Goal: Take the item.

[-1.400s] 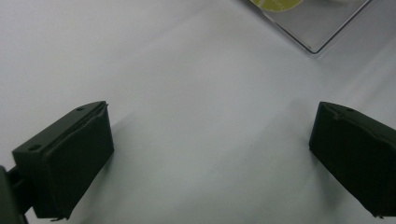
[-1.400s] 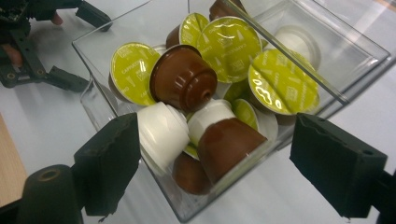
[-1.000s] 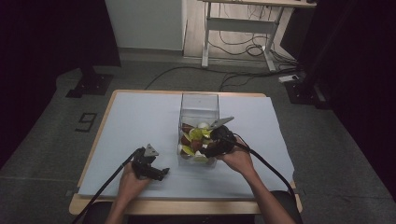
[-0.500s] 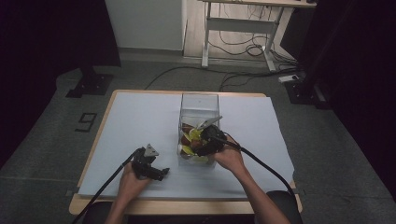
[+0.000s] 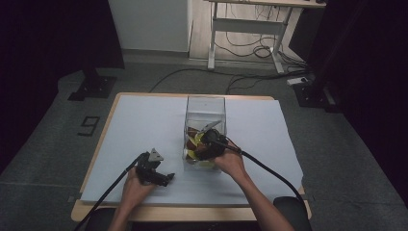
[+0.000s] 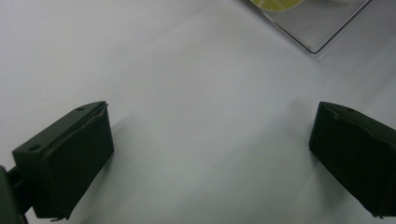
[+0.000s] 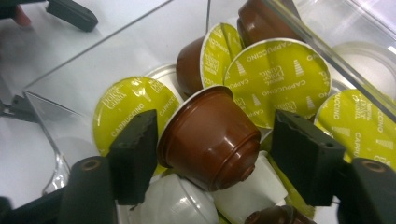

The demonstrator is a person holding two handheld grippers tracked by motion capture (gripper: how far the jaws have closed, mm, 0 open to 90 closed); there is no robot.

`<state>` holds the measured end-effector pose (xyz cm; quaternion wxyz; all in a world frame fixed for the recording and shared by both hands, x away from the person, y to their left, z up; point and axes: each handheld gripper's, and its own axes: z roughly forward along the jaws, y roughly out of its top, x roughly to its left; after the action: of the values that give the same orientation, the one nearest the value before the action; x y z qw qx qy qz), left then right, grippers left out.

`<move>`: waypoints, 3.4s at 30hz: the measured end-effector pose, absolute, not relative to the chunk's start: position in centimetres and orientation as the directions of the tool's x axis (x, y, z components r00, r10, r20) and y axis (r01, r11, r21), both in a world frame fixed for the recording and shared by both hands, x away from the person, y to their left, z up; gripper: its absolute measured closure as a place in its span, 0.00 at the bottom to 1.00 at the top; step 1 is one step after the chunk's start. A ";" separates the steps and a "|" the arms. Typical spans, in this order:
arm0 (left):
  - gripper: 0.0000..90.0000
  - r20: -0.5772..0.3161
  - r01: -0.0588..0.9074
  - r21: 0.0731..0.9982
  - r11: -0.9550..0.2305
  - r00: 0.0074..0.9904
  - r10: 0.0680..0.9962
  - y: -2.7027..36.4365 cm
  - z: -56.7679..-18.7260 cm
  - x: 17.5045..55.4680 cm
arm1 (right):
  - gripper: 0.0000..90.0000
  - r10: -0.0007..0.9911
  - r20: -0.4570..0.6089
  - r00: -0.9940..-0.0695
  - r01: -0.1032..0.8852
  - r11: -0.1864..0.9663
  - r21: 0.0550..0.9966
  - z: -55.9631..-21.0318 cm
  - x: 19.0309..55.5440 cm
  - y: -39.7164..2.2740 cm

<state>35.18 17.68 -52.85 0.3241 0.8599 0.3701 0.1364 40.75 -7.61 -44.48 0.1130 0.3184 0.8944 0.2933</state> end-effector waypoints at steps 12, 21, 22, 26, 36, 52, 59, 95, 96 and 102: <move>0.00 -0.005 0.548 0.658 -0.516 0.689 0.725 17.7 -52.9 35.2 | 0.44 0.647 -0.046 -0.761 0.502 0.632 0.590 -44.3 40.5 -7.7; 0.00 -0.005 0.548 0.658 -0.516 0.689 0.725 17.7 -52.8 35.2 | 0.44 0.632 -0.052 -0.774 0.472 0.629 0.617 -43.5 40.2 -8.0; 0.00 -0.005 0.548 0.658 -0.516 0.689 0.725 17.7 -52.9 35.2 | 0.44 0.631 -0.052 -0.774 0.472 0.629 0.618 -43.3 40.2 -8.0; 0.00 -0.005 0.548 0.658 -0.516 0.689 0.725 17.7 -52.9 35.2 | 0.44 0.623 -0.053 -0.780 0.461 0.630 0.625 -42.9 40.0 -8.2; 0.00 -0.005 0.548 0.659 -0.516 0.689 0.725 17.7 -52.9 35.2 | 0.44 0.604 -0.048 -0.795 0.440 0.629 0.641 -41.8 39.5 -8.7; 0.00 -0.005 0.548 0.659 -0.516 0.689 0.725 17.7 -52.9 35.2 | 0.44 0.599 -0.065 -0.798 0.417 0.627 0.658 -40.1 39.1 -9.9; 0.00 -0.005 0.548 0.659 -0.516 0.689 0.725 17.7 -52.9 35.2 | 0.44 0.605 -0.069 -0.793 0.417 0.622 0.662 -39.6 38.9 -10.6; 0.00 -0.005 0.548 0.659 -0.516 0.689 0.725 17.7 -52.9 35.2 | 0.44 0.690 -0.071 -0.720 0.466 0.557 0.687 -38.4 39.1 -16.4; 0.00 -0.005 0.548 0.659 -0.516 0.689 0.725 17.7 -52.9 35.2 | 0.44 0.693 -0.072 -0.717 0.468 0.555 0.688 -38.4 39.1 -16.6; 0.00 -0.005 0.548 0.658 -0.516 0.689 0.725 17.7 -52.9 35.2 | 0.44 0.708 -0.074 -0.702 0.477 0.545 0.689 -38.5 39.0 -17.7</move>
<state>35.17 17.67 -52.86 0.3241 0.8599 0.3701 0.1363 39.03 -17.68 -38.49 0.1751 0.3441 0.8613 0.3303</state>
